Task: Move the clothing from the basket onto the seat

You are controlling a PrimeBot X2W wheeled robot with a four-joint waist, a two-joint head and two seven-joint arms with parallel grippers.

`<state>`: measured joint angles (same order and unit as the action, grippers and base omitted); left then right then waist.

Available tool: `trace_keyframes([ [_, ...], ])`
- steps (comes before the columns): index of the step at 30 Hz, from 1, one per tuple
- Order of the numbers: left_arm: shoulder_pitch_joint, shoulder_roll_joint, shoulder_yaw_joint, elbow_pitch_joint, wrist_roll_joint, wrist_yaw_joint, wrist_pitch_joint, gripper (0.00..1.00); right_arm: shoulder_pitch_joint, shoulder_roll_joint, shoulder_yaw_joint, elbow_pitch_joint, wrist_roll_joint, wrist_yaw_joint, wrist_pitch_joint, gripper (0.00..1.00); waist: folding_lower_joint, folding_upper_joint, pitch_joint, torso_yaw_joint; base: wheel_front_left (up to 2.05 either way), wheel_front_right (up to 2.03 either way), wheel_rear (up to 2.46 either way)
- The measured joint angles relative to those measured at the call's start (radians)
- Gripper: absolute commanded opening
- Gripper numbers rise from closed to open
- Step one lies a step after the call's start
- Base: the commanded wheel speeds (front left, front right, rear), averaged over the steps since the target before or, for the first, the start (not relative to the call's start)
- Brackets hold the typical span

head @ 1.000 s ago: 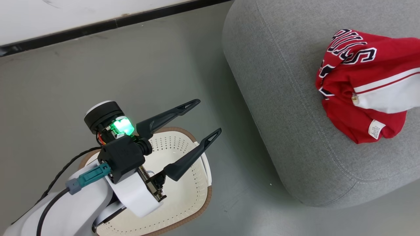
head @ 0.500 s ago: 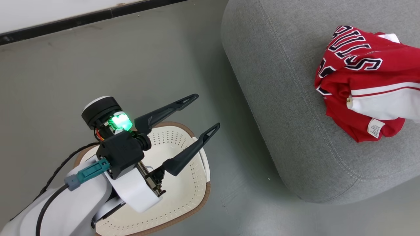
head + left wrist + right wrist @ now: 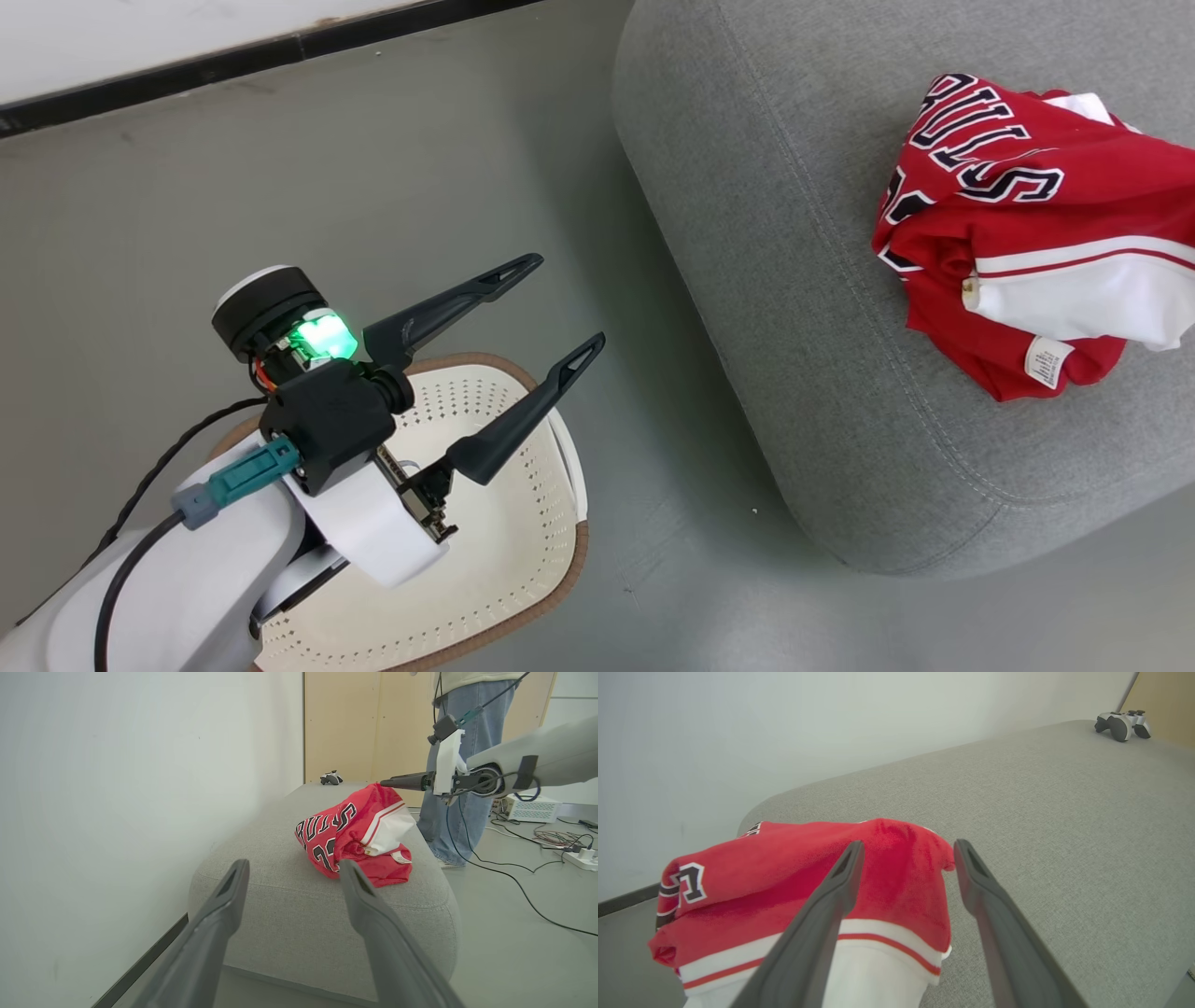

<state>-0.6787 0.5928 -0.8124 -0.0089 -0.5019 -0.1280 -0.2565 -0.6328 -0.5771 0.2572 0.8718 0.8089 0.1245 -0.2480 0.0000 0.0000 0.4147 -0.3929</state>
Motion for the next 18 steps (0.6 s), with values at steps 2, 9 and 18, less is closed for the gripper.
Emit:
trace_keyframes([
  [2, 0.002, 0.0, 0.005, 0.006, 0.0, 0.0, 0.0, 1.0, 0.014, -0.006, -0.022, -0.027, -0.005, 0.0, 0.0, 1.0, 0.0, 0.0, -0.002, -0.006, 0.0, 0.0, 0.0],
  [9, 0.019, -0.005, 0.029, 0.015, 0.0, 0.0, 0.0, 1.0, 0.058, -0.04, -0.09, -0.121, -0.028, 0.0, 0.0, 1.0, 0.0, 0.0, -0.015, -0.025, 0.0, 0.0, 0.0],
  [18, 0.048, -0.03, 0.074, 0.032, 0.0, 0.0, 0.0, 1.0, 0.084, -0.012, -0.075, -0.254, -0.077, 0.0, -0.001, 1.0, 0.0, 0.0, -0.041, -0.036, 0.0, 0.0, 0.0],
])
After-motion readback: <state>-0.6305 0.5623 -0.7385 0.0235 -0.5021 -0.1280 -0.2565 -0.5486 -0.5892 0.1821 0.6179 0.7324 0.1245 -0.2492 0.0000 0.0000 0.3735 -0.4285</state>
